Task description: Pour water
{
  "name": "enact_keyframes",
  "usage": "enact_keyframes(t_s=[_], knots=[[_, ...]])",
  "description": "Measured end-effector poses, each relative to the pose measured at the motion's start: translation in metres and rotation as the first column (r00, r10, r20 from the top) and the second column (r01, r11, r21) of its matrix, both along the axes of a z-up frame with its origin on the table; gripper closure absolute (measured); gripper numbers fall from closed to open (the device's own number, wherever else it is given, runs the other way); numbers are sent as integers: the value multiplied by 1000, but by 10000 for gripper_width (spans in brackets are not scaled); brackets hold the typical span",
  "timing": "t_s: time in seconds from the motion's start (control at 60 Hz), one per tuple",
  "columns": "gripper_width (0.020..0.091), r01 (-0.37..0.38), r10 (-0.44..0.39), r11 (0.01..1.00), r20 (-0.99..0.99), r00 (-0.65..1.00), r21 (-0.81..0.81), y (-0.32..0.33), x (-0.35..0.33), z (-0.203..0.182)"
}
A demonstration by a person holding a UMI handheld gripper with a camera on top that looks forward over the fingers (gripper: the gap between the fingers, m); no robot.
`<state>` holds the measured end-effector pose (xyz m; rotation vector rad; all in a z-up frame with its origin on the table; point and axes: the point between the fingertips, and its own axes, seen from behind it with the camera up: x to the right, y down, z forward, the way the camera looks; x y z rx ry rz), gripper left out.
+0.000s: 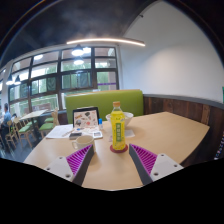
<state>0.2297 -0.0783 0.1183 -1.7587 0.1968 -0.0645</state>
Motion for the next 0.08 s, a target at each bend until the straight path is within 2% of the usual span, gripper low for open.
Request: enact_keyframes(t_s=[0.083], knots=[[286, -21, 21, 1000, -20, 1000, 6, -35, -16, 1]])
